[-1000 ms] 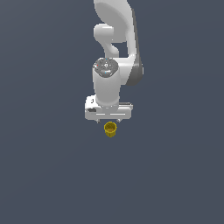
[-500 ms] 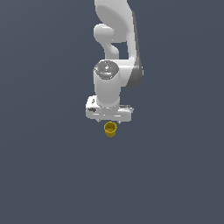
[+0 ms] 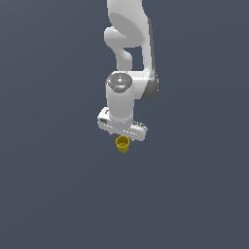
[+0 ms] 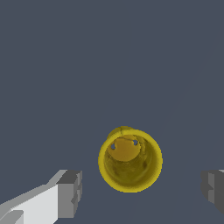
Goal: Pick up the object and move it to a goal position.
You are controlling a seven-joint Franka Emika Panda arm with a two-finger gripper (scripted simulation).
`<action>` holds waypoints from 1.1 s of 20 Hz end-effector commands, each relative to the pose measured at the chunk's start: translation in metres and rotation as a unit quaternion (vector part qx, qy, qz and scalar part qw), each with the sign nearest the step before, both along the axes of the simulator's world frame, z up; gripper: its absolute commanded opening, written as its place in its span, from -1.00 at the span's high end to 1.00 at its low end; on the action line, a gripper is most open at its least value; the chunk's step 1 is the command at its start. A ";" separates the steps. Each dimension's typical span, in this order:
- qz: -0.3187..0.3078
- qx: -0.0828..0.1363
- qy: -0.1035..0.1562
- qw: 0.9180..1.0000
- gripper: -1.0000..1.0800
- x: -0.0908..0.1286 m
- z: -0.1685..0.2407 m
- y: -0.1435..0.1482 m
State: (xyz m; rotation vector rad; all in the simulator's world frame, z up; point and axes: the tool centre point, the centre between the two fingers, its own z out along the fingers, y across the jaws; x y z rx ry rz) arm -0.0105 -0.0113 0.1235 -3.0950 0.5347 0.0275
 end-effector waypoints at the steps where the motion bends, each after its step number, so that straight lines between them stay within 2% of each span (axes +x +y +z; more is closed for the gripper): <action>1: -0.036 0.000 -0.001 0.999 -0.92 -0.001 -0.005 0.001; 12: -0.157 -0.003 -0.006 0.988 -0.92 -0.006 -0.022 0.002; 22: -0.192 -0.003 -0.008 0.981 -0.92 -0.008 -0.027 0.003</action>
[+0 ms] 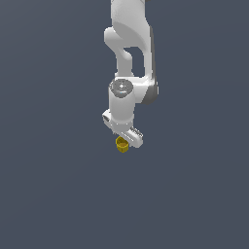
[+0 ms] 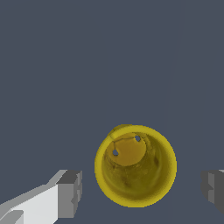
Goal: Pick up the object and move it to a goal position.
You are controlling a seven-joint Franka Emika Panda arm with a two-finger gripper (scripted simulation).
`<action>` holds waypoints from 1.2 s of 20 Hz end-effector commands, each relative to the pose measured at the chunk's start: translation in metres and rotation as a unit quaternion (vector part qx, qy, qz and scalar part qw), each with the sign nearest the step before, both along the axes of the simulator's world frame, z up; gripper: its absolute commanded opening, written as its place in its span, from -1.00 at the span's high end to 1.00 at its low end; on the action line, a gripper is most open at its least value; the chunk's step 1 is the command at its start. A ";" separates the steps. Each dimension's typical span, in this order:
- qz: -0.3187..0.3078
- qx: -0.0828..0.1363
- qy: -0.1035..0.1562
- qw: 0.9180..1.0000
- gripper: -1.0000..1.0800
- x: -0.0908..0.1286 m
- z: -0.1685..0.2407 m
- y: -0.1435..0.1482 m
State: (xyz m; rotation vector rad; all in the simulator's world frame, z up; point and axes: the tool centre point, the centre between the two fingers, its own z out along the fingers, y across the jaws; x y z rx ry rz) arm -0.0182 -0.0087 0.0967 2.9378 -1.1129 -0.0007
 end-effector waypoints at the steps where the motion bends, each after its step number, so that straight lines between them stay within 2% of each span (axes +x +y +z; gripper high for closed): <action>1: 0.000 0.000 0.000 1.000 -0.92 0.000 0.000 0.000; 18: -0.002 0.000 0.000 1.000 -0.92 0.000 -0.050 0.000; 19: -0.002 0.000 0.000 1.000 1.00 0.000 -0.050 0.000; 24: -0.002 0.000 0.000 1.000 1.00 0.000 -0.050 0.000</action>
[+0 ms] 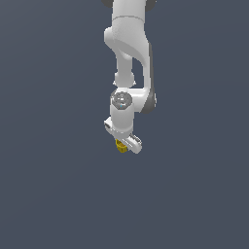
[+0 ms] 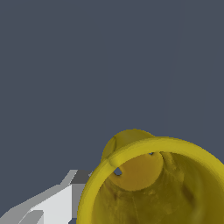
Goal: Pick up the object and move it to a goal position.
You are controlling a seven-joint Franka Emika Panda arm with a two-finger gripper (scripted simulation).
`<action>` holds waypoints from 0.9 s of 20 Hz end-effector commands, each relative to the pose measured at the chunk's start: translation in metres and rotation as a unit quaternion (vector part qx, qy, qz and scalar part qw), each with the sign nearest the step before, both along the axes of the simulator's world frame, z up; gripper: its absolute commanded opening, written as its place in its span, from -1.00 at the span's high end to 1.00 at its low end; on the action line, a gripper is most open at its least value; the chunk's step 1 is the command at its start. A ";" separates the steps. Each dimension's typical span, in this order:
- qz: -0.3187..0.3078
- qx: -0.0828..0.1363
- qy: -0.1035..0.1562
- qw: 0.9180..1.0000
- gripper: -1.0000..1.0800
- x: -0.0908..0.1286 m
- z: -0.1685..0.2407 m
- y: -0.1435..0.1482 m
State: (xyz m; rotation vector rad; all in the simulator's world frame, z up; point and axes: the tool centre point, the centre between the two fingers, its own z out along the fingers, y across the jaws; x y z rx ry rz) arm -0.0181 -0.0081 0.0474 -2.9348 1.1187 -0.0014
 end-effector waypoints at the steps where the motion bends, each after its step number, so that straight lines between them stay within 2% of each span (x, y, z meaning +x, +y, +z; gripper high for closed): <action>1: 0.000 0.000 0.001 1.000 1.00 0.000 -0.001 -0.001; 10: 0.000 0.000 0.000 1.000 1.00 -0.003 0.005 0.001; 18: 0.000 0.000 0.000 1.000 1.00 -0.017 0.033 0.006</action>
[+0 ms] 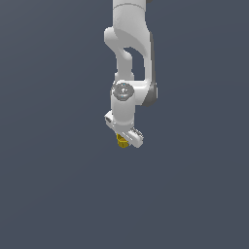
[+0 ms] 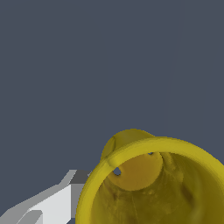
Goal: Pick up the object and move it to a goal position.
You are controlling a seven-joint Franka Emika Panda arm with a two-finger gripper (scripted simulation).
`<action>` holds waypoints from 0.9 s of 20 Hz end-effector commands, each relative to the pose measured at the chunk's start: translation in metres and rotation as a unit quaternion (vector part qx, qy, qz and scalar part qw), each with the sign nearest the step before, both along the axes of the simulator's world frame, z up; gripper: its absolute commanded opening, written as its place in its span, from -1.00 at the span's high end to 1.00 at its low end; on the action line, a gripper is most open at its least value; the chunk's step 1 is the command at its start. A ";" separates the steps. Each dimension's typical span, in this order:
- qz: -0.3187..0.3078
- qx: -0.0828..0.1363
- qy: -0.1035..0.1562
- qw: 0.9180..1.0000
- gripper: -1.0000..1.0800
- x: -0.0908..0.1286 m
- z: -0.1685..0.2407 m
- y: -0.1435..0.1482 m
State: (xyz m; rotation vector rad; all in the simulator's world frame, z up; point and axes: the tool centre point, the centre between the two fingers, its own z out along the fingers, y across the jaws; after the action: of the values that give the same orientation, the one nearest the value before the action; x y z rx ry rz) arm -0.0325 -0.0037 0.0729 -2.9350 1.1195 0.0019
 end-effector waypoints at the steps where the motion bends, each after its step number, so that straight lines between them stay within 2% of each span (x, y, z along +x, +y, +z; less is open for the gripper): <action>1: 0.000 0.000 -0.001 1.000 1.00 -0.006 0.013 0.002; 18: 0.000 0.000 -0.001 1.000 1.00 -0.069 0.142 0.023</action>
State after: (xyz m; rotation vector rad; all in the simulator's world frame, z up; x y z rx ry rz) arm -0.0959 0.0172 0.2017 -2.9345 1.1201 0.0016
